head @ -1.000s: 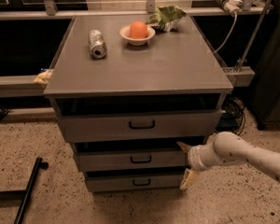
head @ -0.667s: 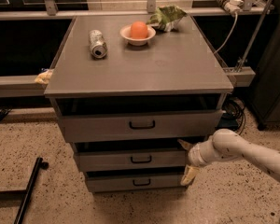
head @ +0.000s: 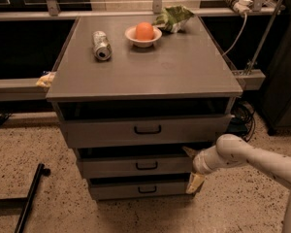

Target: Open middle drawer

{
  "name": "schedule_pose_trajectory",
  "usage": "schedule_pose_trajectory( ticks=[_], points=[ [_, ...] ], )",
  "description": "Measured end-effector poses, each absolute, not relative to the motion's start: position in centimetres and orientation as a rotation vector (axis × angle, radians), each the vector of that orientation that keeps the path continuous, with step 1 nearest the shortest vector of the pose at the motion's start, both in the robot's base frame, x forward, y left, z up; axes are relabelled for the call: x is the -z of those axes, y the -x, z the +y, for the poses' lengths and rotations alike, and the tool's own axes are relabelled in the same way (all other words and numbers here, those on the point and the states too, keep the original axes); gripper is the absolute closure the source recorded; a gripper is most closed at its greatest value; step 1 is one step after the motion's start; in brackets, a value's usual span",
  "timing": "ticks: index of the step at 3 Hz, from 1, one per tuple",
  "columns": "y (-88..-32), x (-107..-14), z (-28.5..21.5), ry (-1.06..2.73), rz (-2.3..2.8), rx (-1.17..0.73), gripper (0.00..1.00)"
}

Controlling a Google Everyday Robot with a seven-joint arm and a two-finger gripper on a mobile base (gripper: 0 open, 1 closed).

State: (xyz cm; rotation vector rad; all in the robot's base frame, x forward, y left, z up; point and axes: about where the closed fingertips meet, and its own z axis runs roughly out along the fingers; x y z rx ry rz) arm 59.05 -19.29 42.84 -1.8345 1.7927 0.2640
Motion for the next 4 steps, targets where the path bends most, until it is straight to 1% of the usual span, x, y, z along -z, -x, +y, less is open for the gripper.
schedule_pose_trajectory(
  ticks=[3,4],
  points=[
    [-58.4,-41.7,-20.0,1.907,1.853,-0.231,0.0],
    [-56.8,-42.6,-20.6,1.915,1.901,-0.272,0.0]
  ],
)
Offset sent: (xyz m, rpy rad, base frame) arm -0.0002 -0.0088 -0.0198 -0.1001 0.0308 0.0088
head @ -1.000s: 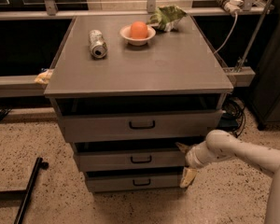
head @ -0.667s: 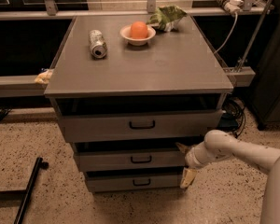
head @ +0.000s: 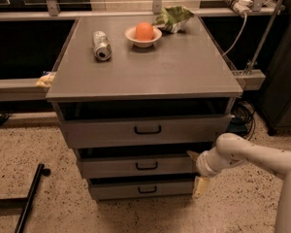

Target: Open middle drawer

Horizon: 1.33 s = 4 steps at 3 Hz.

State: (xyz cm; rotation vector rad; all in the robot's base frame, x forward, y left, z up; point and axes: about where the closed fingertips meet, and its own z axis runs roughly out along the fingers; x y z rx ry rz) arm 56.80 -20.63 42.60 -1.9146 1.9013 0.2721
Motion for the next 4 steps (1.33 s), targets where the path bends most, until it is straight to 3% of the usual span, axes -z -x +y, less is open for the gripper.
schedule_pose_trajectory(
  ticks=[2,4],
  points=[
    [-53.7,-42.9,-21.9,1.915,2.026,-0.428,0.0],
    [-53.2,-43.3,-22.0,1.906,2.053,-0.463,0.0]
  ],
)
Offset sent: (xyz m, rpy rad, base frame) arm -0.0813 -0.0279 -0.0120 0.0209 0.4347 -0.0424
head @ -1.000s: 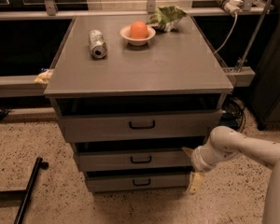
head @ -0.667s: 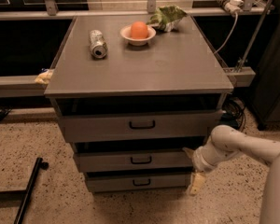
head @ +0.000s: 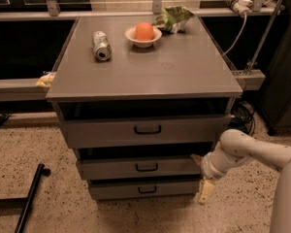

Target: Open middle drawer

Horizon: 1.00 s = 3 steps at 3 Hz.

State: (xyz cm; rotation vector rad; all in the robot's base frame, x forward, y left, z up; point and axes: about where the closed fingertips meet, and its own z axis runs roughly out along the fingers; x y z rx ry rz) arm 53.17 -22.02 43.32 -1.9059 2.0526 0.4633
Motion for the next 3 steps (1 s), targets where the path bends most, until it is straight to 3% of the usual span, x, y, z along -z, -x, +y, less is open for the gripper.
schedule_pose_trajectory(
  ticks=[2,3],
  points=[
    [-52.3,-43.8,-22.3,1.892,2.08,-0.49,0.0],
    [-47.1,-43.7,-22.8,1.848,2.202,-0.662,0.0]
  ],
)
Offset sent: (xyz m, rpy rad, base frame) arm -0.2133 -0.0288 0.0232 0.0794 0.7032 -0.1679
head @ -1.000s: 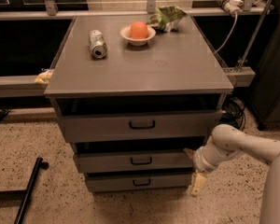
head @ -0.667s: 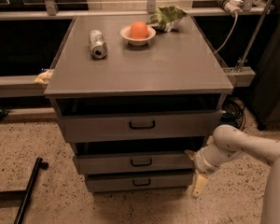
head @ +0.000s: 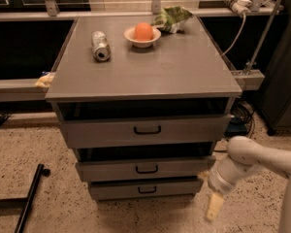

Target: Open middle drawer

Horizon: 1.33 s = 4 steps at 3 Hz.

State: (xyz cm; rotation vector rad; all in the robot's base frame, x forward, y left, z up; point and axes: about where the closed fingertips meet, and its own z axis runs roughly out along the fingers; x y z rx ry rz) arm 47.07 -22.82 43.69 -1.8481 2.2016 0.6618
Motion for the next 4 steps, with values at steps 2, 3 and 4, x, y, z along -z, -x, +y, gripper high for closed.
schedule_pose_trajectory(
  ticks=[2,3,4],
  points=[
    [-31.9,-45.4,-22.3,1.684,2.46,-1.225,0.0],
    [-32.5,-45.8,-21.9,1.715,2.412,-1.175,0.0],
    [-34.5,-47.7,-21.0,1.811,2.235,-1.014,0.0]
  ],
)
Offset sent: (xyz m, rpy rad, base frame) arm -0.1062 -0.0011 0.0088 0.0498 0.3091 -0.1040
